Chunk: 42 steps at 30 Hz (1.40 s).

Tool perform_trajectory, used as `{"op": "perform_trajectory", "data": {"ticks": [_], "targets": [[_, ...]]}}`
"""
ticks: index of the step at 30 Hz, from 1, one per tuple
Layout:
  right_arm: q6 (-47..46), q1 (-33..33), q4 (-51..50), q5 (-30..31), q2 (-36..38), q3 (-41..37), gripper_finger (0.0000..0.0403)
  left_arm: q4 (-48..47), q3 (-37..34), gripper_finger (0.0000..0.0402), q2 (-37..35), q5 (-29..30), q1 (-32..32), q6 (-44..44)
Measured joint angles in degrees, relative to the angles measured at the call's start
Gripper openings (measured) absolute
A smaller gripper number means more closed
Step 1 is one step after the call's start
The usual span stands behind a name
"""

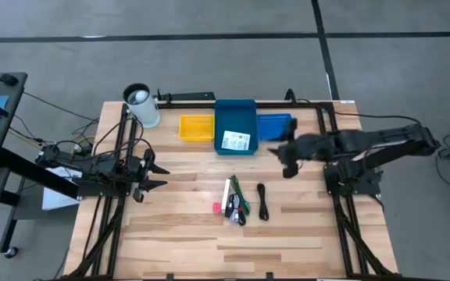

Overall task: Pick and place items into bin
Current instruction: Put the white card reader box into the large blue bin

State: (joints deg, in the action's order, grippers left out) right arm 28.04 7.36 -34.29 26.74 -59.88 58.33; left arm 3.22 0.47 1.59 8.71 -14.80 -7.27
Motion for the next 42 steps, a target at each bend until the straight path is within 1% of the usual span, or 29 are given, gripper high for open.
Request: {"op": "perform_trajectory", "data": {"ticks": [2, 5, 8, 10, 16, 19, 22, 24, 25, 27, 28, 32, 35, 38, 40, 42], "targets": [[-1.6, -1.7, 1.5, -1.9, 2.5, 0.0, 0.0132, 0.0, 0.0, 0.0159, 0.0, 0.1, 0.0, 0.3], [-4.3, -3.8, 3.5, -6.7, 5.6, 0.0, 0.0134, 0.3, 0.0, 0.0159, 0.0, 0.5, 0.0, 0.6], [-6.6, -5.3, 4.1, -10.4, 7.4, 0.0, 0.0134, 0.3, 0.0, 0.0159, 0.0, 0.8, 0.0, 0.6], [-7.2, -6.0, 4.3, -11.4, 7.8, 0.0, 0.0132, 0.3, 0.0, 0.0159, 0.0, 0.8, 0.0, 0.7], [-9.4, -6.4, 4.2, -11.7, 6.9, 0.0, 0.0133, 8.4, 0.0, 0.0159, 0.0, 5.7, 0.0, 0.0], [-11.3, -6.4, 4.6, -11.7, 5.6, 0.1, 0.0134, 14.1, 0.0, 0.0159, 0.0, 7.3, 0.0, 0.2], [-13.3, -6.4, 4.3, -11.6, 4.4, 0.0, 0.0133, 20.7, 0.4, 0.0159, 0.0, 12.9, 0.2, 5.5], [-14.6, -6.4, 4.1, -11.5, 3.6, 0.0, 0.0131, 20.8, 2.5, 0.0159, 0.1, 15.7, 0.3, 10.2], [-15.3, -6.4, 4.1, -11.5, 3.1, 0.0, 0.013, 20.4, 3.8, 0.0159, 0.2, 16.1, 0.5, 13.0], [-16.5, -6.4, 3.9, -11.4, 2.4, 0.0, 0.0128, 18.8, 7.3, 0.0159, 1.1, 16.2, 1.0, 18.4], [-17.2, -6.4, 3.5, -11.2, 2.3, 0.0, 0.0127, 16.5, 9.3, 0.0159, 2.1, 16.1, 1.3, 20.3], [-19.8, -6.4, 2.1, -8.1, 1.8, 0.0, 0.0127, 4.8, 19.1, 0.0159, 9.6, 15.9, 2.5, 27.7], [-21.3, -6.4, 0.6, -5.9, 1.8, 0.0, 0.0127, -4.2, 27.6, 0.0159, 18.7, 16.0, 3.6, 31.4], [-21.7, -6.4, -0.6, -5.4, 1.8, 0.0, 0.0127, -15.1, 36.9, 0.0159, 29.0, 16.6, 4.5, 36.1], [-22.0, -6.4, -0.4, -5.3, 1.8, 0.0, 0.0128, -21.8, 42.9, 0.0159, 35.5, 19.2, 5.4, 39.3], [-22.7, -6.4, -0.3, -5.0, 1.8, 0.0, 0.0128, -26.4, 48.2, 0.0159, 41.9, 21.2, 6.4, 42.3]]}}
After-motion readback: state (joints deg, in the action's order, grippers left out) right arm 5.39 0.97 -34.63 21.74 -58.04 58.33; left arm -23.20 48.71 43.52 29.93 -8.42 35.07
